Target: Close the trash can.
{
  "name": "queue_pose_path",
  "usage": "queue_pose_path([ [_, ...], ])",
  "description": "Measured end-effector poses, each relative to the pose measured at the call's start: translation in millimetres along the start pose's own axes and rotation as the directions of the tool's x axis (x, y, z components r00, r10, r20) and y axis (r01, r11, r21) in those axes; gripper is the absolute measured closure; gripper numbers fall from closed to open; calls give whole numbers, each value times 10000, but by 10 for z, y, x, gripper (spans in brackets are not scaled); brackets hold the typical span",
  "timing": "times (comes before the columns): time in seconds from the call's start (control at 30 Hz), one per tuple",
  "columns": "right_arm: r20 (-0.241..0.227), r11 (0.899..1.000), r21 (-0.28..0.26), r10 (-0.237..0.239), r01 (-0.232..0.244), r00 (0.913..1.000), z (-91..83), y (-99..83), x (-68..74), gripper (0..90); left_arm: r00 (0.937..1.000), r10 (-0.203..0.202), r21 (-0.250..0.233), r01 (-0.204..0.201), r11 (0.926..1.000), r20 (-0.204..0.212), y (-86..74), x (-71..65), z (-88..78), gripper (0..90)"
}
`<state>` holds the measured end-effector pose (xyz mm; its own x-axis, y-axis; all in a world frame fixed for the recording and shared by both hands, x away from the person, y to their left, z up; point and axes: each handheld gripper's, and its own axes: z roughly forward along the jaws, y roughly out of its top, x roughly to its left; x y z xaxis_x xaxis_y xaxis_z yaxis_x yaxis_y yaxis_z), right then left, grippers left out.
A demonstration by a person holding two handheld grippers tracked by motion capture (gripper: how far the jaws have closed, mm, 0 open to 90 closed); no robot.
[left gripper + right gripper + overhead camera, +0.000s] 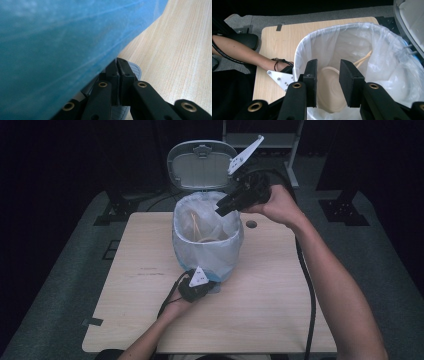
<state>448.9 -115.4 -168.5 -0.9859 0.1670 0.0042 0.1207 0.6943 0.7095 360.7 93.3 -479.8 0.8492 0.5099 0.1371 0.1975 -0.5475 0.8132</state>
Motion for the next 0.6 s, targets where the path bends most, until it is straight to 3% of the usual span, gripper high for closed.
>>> queue_pose_path([
  [0.6, 530, 9981, -379, 511, -492, 9973, -300, -416, -12, 621, 10000, -4, -19, 4, 10000, 8, -1, 1, 2, 889],
])
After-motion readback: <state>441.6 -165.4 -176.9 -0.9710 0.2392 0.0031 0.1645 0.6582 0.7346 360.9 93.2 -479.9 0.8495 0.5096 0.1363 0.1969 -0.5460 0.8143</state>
